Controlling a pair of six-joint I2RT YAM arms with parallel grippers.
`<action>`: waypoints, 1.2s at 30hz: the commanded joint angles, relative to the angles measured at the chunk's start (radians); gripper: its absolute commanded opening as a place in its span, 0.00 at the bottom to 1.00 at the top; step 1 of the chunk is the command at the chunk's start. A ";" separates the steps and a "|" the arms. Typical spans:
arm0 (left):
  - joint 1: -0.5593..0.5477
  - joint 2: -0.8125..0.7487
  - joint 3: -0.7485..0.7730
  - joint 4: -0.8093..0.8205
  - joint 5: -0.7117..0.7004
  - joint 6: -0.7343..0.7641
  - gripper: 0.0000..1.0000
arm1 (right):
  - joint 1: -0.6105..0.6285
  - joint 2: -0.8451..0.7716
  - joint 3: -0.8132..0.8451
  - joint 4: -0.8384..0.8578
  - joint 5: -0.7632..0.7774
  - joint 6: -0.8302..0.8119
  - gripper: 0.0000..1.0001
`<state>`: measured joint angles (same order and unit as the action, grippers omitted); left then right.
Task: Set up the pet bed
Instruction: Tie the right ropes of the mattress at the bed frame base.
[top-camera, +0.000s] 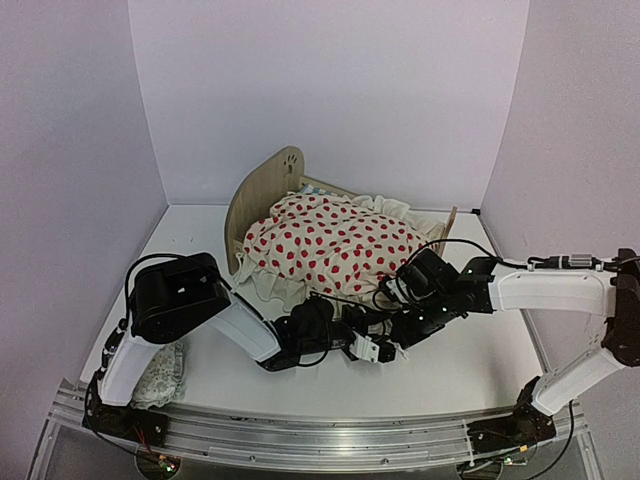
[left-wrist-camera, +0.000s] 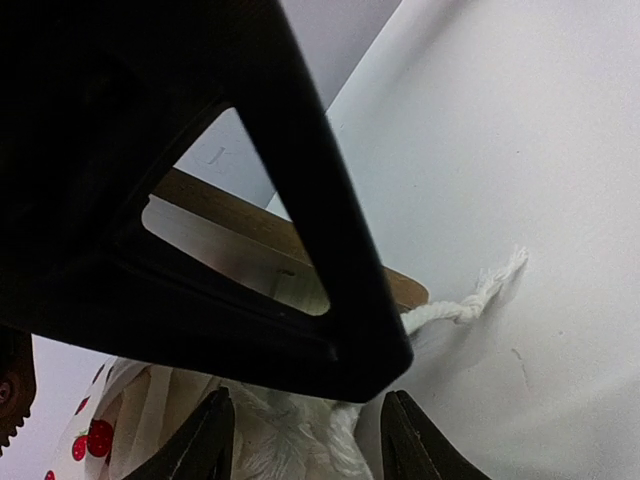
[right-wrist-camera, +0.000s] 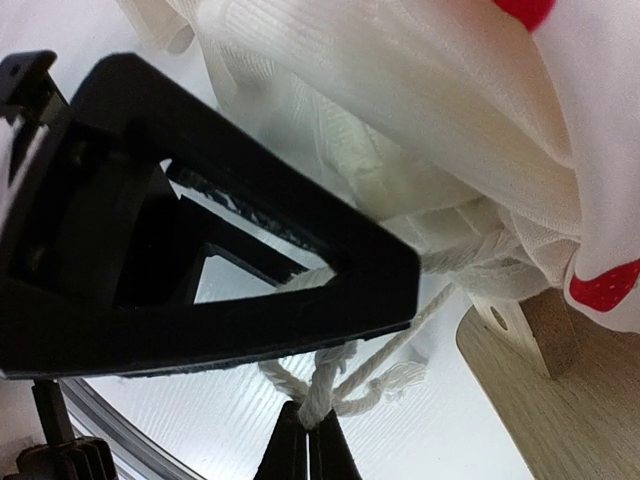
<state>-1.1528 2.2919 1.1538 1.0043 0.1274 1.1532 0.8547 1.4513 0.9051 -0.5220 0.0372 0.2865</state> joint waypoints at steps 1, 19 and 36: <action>-0.008 0.006 0.037 0.065 -0.038 0.006 0.52 | -0.002 -0.011 0.032 -0.016 -0.057 -0.006 0.00; -0.019 -0.018 0.033 -0.074 0.006 -0.022 0.00 | -0.004 -0.012 0.040 -0.018 -0.039 -0.013 0.00; -0.019 -0.102 0.126 -0.469 0.107 -0.376 0.00 | -0.005 -0.011 0.050 -0.026 0.054 -0.027 0.03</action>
<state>-1.1687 2.2519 1.2338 0.6671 0.1989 0.9225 0.8475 1.4513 0.9103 -0.5605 0.0518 0.2607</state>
